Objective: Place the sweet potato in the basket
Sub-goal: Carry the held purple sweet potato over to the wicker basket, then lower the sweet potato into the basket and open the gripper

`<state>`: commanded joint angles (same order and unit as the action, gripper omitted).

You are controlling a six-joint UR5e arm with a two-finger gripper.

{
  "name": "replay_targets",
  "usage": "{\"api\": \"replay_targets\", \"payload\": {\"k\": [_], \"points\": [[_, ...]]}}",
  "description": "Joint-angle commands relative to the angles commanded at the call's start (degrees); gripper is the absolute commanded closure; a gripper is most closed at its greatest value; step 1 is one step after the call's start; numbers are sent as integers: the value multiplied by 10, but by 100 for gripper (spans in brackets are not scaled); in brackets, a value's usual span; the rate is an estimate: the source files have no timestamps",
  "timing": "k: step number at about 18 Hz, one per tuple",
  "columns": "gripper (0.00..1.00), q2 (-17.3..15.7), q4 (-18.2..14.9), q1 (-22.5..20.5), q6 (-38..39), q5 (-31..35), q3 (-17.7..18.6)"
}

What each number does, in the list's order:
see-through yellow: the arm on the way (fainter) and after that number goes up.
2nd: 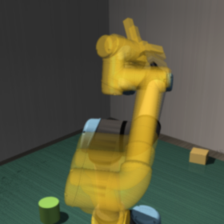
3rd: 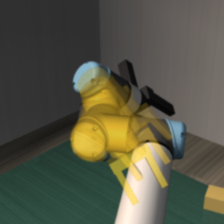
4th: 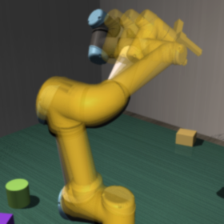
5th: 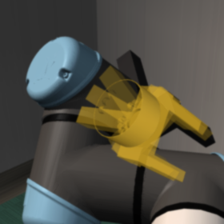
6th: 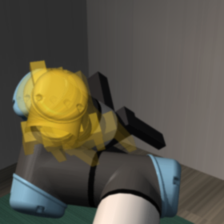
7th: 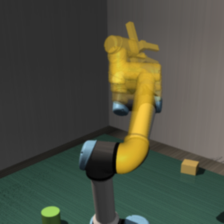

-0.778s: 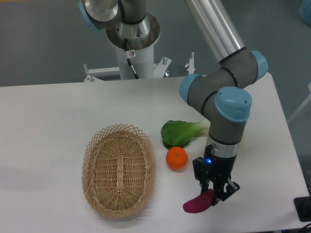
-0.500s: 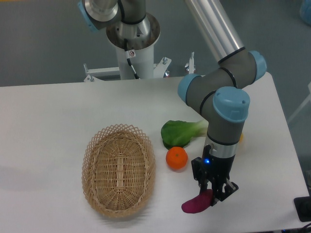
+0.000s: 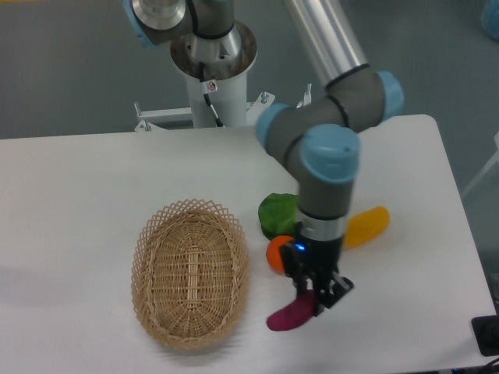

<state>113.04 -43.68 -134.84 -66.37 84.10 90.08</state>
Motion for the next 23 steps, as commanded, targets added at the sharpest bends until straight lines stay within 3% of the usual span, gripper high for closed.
{"api": "replay_targets", "payload": {"k": [6, 14, 16, 19, 22, 23], "points": [[81, -34, 2, 83, 48, 76, 66], [77, -26, 1, 116, 64, 104, 80], [66, -23, 2, 117, 63, 104, 80], [33, -26, 1, 117, 61, 104, 80], [14, -27, 1, 117, 61, 104, 79], [13, -26, 1, 117, 61, 104, 79]]}}
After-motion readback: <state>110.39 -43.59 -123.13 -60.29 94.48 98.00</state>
